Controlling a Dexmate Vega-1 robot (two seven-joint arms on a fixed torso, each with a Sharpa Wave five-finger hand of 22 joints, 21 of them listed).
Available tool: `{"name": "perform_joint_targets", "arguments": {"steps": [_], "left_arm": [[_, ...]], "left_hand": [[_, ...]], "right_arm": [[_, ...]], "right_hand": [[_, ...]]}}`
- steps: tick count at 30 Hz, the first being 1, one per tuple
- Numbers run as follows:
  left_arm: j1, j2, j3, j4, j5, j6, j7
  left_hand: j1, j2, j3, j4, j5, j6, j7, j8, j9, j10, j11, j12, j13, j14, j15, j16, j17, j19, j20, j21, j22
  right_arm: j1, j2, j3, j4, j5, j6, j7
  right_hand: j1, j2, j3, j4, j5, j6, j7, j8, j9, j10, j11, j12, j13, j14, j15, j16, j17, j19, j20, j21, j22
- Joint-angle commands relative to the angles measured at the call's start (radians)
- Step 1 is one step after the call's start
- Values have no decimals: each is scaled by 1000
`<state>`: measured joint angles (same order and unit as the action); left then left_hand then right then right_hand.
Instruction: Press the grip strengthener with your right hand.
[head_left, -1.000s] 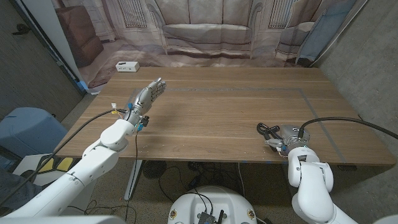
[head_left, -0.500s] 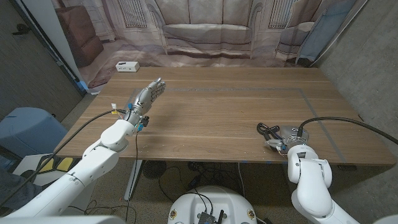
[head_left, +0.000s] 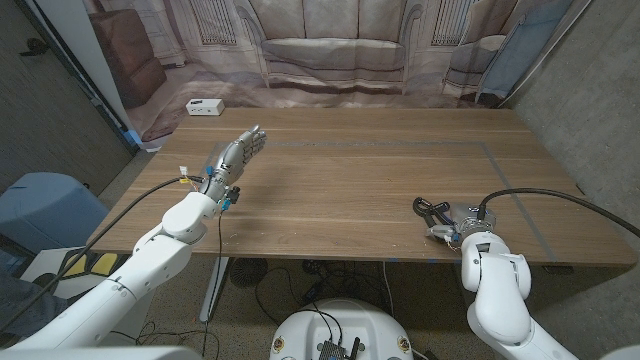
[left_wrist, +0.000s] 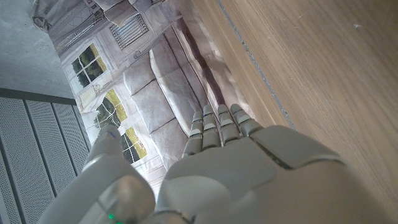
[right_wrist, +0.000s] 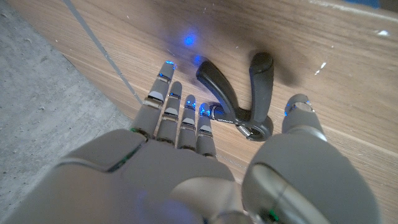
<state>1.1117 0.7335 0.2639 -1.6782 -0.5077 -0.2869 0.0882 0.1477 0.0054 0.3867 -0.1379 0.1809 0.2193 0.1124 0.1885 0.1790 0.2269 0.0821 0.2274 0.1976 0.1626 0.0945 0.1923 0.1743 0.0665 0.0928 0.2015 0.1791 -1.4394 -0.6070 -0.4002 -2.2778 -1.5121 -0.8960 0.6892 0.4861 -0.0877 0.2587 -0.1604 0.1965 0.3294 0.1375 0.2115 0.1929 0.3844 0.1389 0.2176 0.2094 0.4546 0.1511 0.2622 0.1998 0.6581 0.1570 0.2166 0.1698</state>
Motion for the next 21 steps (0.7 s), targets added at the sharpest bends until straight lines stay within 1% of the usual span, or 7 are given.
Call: {"name": "perform_joint_targets", "arguments": {"steps": [1, 7, 8, 9, 14, 21], "left_arm": [[-1, 2, 2, 0, 0, 5, 1], [0, 1, 2, 3, -2, 2, 0], [-1, 1, 2, 3, -2, 1, -1], [-1, 0, 2, 4, -2, -1, -1], [-3, 2, 2, 4, -2, 1, -3], [-11, 0, 8, 9, -3, 3, -11]], "left_hand": [[8, 0, 7, 1, -2, 7, -3, 3, 3, 9, 0, -2, 3, 9, -1, -3, 5, 0, 9, -2, 2], [9, 0, 7, 1, -2, 10, -2, 3, 3, 9, -1, -3, 3, 10, -1, -3, 5, 0, 9, -2, 2], [9, 0, 7, 1, -2, 10, -2, 4, 3, 8, -1, -3, 3, 10, -1, -3, 5, 0, 9, -2, 2], [9, 0, 7, 1, -2, 10, -2, 3, 3, 8, -1, -3, 3, 10, -1, -3, 5, 0, 9, -2, 2], [9, 0, 7, 1, -2, 11, -2, 4, 3, 9, 1, -3, 3, 10, -1, -3, 5, -1, 9, -2, 2], [9, 1, 7, 1, -2, 11, -3, 4, 3, 9, -1, -3, 3, 10, -1, -3, 5, -1, 10, -2, 2]], "right_arm": [[13, 2, 8, 15, 15, 8, 23], [21, -5, 3, 19, 16, 9, 27], [23, -6, 1, 21, 13, 9, 28], [26, -6, -1, 23, 10, 9, 32], [28, -8, 1, 23, 30, 7, 23], [41, -14, -9, 34, 48, 0, 20]], "right_hand": [[26, 3, 13, -1, 7, 17, 1, 8, 6, 19, 2, 3, 1, 17, -8, 5, 2, 19, -9, 3, 5], [46, 11, 21, -3, 7, 29, 0, 10, 6, 29, 0, 4, 1, 33, -17, 7, 2, 43, -19, 8, 5], [51, 11, 22, -3, 6, 32, -1, 11, 6, 32, 0, 5, 1, 36, -24, 8, 1, 50, -24, 9, 5], [60, 11, 24, -4, 5, 41, -1, 12, 6, 42, -1, 7, 1, 45, -37, 9, 1, 63, -38, 12, 4], [79, 2, 23, -3, 1, 82, 3, 22, 5, 83, 4, 16, 0, 88, -68, 17, -1, 101, -67, 17, 4], [90, 5, 26, -3, 2, 92, 3, 24, 5, 89, 3, 15, -1, 94, -77, 18, -1, 113, -75, 18, 3]]}}
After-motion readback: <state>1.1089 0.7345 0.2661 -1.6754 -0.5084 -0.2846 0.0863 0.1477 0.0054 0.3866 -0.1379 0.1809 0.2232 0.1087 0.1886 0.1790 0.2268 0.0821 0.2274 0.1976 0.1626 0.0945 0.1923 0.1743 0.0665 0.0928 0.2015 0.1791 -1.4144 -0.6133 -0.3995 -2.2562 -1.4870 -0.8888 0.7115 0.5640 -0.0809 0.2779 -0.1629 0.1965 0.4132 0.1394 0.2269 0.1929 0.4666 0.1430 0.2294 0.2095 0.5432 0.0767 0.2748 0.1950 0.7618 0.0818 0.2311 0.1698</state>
